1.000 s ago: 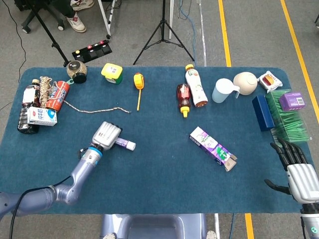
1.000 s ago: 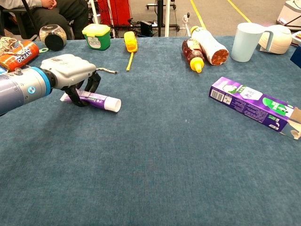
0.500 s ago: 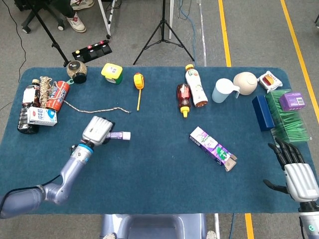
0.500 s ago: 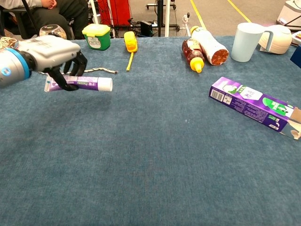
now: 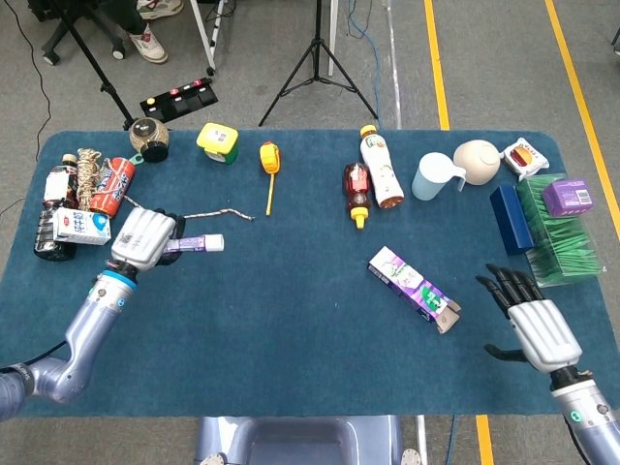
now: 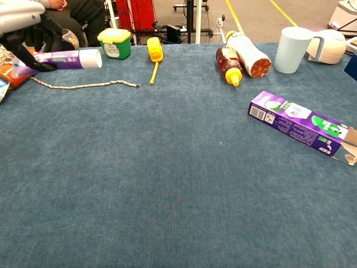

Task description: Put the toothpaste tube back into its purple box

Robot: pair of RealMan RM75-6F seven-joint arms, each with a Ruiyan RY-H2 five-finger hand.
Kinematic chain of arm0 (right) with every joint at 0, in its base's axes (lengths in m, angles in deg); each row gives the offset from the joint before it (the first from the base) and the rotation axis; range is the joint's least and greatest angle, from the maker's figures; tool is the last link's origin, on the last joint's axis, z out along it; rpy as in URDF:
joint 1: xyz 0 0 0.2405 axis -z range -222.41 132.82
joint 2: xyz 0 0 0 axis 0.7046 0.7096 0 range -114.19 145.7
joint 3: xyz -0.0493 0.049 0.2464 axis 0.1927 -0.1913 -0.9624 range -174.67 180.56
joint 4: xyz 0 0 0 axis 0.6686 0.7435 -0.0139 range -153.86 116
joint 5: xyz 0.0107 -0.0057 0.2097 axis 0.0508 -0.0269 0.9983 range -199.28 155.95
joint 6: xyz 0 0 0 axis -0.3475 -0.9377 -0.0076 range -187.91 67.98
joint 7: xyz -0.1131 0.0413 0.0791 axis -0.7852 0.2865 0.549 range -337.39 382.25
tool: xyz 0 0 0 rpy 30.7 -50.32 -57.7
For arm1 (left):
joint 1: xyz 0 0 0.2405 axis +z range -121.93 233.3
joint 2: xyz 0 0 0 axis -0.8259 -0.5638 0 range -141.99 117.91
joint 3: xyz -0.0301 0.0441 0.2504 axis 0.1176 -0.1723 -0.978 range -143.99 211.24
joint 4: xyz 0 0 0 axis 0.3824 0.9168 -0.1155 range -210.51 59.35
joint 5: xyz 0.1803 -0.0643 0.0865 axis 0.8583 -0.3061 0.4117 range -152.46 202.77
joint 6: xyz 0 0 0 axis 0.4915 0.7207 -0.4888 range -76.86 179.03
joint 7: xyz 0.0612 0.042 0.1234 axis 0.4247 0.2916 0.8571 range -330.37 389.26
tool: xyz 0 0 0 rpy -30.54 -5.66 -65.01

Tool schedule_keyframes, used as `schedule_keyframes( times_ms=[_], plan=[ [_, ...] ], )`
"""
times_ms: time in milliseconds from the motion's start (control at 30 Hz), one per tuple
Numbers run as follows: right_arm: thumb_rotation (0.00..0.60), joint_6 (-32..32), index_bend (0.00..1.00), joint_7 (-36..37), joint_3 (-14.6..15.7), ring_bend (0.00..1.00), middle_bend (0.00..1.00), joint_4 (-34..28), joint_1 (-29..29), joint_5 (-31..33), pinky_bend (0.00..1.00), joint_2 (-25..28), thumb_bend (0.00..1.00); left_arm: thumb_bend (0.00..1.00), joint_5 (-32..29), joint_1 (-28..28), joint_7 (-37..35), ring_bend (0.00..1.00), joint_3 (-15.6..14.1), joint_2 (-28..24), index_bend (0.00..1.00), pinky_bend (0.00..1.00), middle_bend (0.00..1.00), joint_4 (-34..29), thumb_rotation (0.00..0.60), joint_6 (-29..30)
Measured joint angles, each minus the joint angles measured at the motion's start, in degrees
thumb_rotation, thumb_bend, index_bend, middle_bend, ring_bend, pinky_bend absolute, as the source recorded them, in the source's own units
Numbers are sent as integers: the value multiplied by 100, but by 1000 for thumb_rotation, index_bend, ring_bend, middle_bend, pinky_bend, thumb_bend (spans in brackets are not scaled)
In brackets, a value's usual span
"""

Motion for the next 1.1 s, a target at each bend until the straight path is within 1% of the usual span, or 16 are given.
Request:
schedule_keyframes(
  times_ms=[267, 433, 567, 667, 800, 1000, 1100],
  plan=[
    [600, 1375, 117, 147, -53, 17, 39, -130, -832, 130, 54, 152, 0, 378, 203, 250, -362, 497, 51, -594, 664, 666, 588, -317, 600, 223],
    [600, 1990, 129, 158, -22, 19, 86, -329, -1287, 122, 54, 196, 0, 378, 267, 334, -492, 497, 65, -720, 664, 666, 588, -374, 600, 269],
    [600, 2427, 139, 82, 25, 20, 92, -492, -1566, 126, 64, 222, 0, 379, 297, 356, -558, 497, 70, -732, 664, 666, 588, -354, 600, 250],
    [600, 2647, 143, -91, 41, 23, 92, -541, -1726, 179, 67, 201, 0, 379, 305, 363, -590, 497, 74, -713, 663, 666, 588, -314, 600, 231],
    [600, 2745, 144, -201, 2, 41, 92, -475, -1816, 435, 84, 154, 0, 379, 331, 373, -626, 497, 75, -695, 663, 667, 588, -278, 600, 215],
    [600, 2857, 153, -425, -82, 72, 116, -60, -1924, 862, 121, 159, 0, 378, 401, 405, -674, 497, 66, -690, 663, 667, 588, -262, 600, 233],
    [600, 3021, 164, -525, -97, 102, 143, 160, -1993, 1156, 160, 189, 0, 380, 421, 428, -697, 497, 71, -696, 663, 667, 588, -272, 600, 250]
  ],
)
